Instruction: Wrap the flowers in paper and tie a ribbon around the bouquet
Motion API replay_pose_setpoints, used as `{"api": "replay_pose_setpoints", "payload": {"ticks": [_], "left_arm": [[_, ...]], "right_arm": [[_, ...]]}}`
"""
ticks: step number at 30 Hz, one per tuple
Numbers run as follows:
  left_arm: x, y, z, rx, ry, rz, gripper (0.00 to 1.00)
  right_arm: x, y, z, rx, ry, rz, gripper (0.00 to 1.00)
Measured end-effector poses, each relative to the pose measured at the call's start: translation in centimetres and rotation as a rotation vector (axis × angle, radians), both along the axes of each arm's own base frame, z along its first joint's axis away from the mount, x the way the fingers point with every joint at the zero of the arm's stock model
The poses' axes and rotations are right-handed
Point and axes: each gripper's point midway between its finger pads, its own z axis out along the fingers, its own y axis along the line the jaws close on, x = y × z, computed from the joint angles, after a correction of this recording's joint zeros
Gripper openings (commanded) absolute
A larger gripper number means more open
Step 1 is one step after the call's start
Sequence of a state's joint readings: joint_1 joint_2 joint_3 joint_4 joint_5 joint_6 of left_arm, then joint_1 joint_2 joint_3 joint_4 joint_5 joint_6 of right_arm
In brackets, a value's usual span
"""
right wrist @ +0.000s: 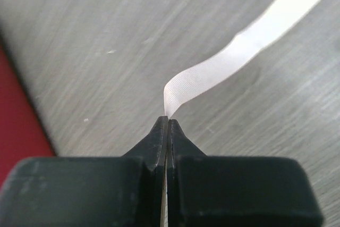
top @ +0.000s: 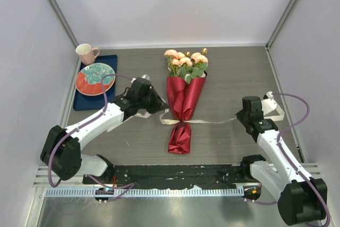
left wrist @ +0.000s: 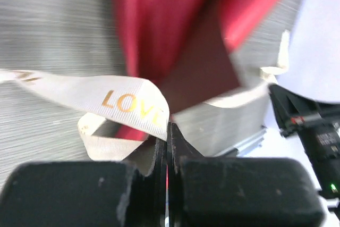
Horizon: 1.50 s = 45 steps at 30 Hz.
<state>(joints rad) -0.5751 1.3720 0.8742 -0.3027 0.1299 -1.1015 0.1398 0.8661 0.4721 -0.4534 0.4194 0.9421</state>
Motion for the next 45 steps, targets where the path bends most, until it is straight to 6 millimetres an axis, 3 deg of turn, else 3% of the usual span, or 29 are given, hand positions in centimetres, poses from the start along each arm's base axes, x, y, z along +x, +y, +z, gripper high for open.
{"api": "replay_pose_setpoints", "payload": {"ticks": [2,4,6,10,13,15,17,20,24,25,28,32,35,45], "left_arm": [[-0.2,-2.4,3.3,-0.050,-0.078,-0.070,0.00],[-0.4,-3.7,4.6,-0.082,-0.102,-0.110,0.00],[-0.9,-4.8,4.6,-0.096,-0.097,-0.146,0.00],[-2.0,-6.1,2.7,-0.082,-0.040,-0.186,0.00],[-2.6,-6.2,1.8,-0.074,-0.014,-0.191,0.00],[-2.6,-6.2,1.6,-0.075,-0.006,-0.184,0.00],[-2.7,-6.1,1.6,-0.077,0.001,-0.179,0.00],[-2.6,-6.1,1.5,-0.075,0.002,-0.172,0.00],[-2.6,-6.0,1.4,-0.068,0.005,-0.169,0.00],[-2.7,-5.9,1.3,-0.067,0.007,-0.169,0.00],[-2.8,-5.9,1.2,-0.062,0.011,-0.172,0.00],[-2.9,-5.8,1.1,-0.056,0.018,-0.172,0.00],[-3.0,-5.7,1.0,-0.053,0.023,-0.172,0.00],[-3.1,-5.7,0.5,-0.046,0.037,-0.175,0.00]], "right_arm": [[0.9,0.7,1.8,-0.010,-0.023,0.076,0.00],[1.7,1.9,3.5,-0.009,-0.046,0.180,0.00],[2.4,3.7,5.3,0.015,-0.077,0.313,0.00],[3.6,8.7,9.0,0.093,-0.155,0.553,0.00],[3.9,14.0,11.4,0.152,-0.196,0.726,0.01],[3.8,17.0,11.6,0.201,-0.195,0.803,0.01],[3.5,18.8,10.4,0.231,-0.147,0.836,0.04],[2.7,19.7,7.4,0.256,-0.047,0.841,0.24],[0.8,18.6,4.0,0.246,0.070,0.804,0.82],[0.6,18.0,3.7,0.224,0.087,0.787,0.87],[0.8,15.3,3.9,0.166,0.096,0.719,0.90],[3.0,8.3,4.1,0.116,0.091,0.473,0.90],[3.9,3.9,2.7,0.056,0.164,0.309,0.88],[6.4,1.2,-3.5,-0.049,0.437,0.168,0.86]]}}
